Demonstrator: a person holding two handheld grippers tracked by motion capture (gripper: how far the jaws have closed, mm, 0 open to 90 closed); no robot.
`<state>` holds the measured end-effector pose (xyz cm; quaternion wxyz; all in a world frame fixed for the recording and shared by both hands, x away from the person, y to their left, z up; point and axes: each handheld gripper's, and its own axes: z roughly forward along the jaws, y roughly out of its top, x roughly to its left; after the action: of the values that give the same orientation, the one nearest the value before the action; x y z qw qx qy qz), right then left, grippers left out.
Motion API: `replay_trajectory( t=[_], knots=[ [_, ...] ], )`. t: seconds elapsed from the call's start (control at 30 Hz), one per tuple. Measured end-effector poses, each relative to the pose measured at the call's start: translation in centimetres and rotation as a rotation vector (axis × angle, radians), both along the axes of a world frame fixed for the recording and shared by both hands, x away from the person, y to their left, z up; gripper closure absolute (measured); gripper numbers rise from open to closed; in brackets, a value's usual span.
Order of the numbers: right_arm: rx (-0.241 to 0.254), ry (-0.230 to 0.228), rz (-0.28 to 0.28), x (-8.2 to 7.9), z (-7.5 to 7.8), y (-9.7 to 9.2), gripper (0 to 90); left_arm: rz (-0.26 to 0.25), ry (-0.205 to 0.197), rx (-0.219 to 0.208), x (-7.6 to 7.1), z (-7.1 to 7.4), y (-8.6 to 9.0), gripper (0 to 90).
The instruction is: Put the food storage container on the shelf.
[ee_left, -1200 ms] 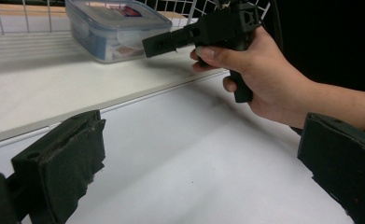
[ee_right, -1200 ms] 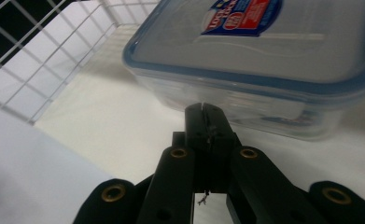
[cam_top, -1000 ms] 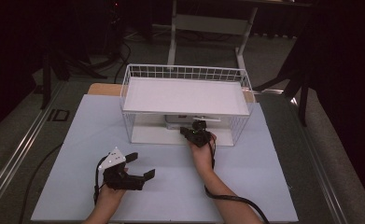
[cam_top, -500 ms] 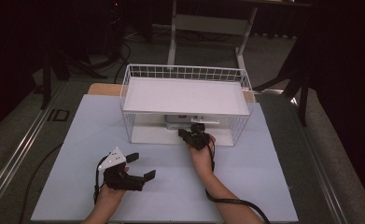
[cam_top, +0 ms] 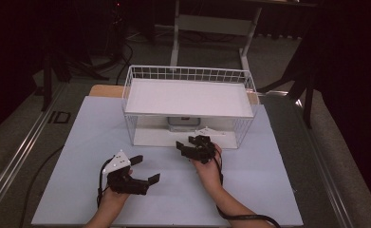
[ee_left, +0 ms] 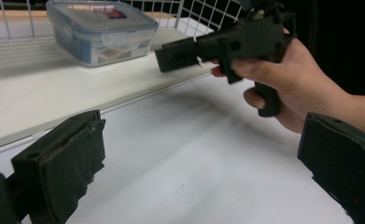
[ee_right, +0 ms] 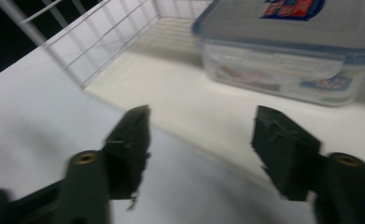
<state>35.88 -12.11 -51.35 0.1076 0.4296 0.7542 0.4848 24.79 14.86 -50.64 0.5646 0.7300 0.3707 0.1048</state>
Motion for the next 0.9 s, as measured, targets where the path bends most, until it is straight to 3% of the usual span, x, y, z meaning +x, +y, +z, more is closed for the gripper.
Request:
replay_trajectory(
  t=[0.07, 0.2, 0.27, 0.43, 0.67, 0.9],
  knots=[
    [0.019, 0.007, 0.032, -0.5, 0.1, -0.3, 20.6, -0.011, 0.000, -0.001, 0.0, 0.2, -0.1, 1.6],
    [0.004, -0.009, 0.072, -1.3, 0.4, -0.8, 15.2, -0.031, -0.004, 0.014, 0.1, 0.7, -0.3, 1.6],
    [0.027, -0.004, 0.080, -1.7, 0.7, -1.4, 15.3, -0.040, -0.006, 0.017, 0.1, 0.8, -0.3, 1.6],
    [-0.006, -0.045, 0.094, -2.8, 1.5, -2.2, 15.4, -0.040, -0.020, 0.015, -0.1, 1.1, 0.0, 1.6],
    [0.022, -0.044, 0.131, -4.6, 2.2, -3.9, 15.3, -0.062, -0.048, 0.019, -0.9, 1.6, 0.4, 1.6],
    [0.022, -0.072, 0.162, -6.2, 3.2, -5.8, 15.3, -0.097, -0.054, -0.009, -1.4, 1.8, 1.0, 1.6]
  ],
)
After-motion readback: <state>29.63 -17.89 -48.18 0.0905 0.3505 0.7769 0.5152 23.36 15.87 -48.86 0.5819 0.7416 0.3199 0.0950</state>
